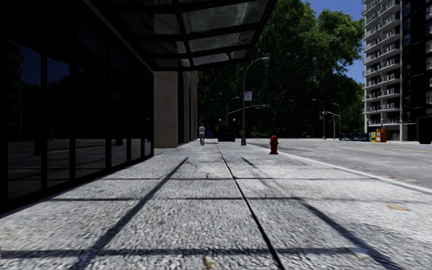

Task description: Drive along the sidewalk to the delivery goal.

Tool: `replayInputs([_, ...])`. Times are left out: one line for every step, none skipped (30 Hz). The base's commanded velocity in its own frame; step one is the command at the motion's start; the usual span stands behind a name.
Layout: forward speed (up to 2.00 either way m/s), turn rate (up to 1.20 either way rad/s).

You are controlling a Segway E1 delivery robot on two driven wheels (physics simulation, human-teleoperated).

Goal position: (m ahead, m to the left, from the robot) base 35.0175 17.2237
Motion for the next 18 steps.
replayInputs([2.0, 0.0])
replayInputs([2.0, 0.0])
replayInputs([2.0, 0.0])
replayInputs([2.0, 0.0])
replayInputs([2.0, 0.0])
replayInputs([2.0, 0.0])
replayInputs([2.0, 0.0])
replayInputs([2.0, 0.0])
replayInputs([2.0, 0.0])
replayInputs([2.0, 0.0])
replayInputs([2.0, 0.0])
replayInputs([2.0, 0.0])
replayInputs([2.0, 0.0])
replayInputs([2.0, 0.0])
replayInputs([2.0, 0.0])
replayInputs([2.0, 0.0])
replayInputs([2.0, 0.0])
replayInputs([2.0, 0.0])
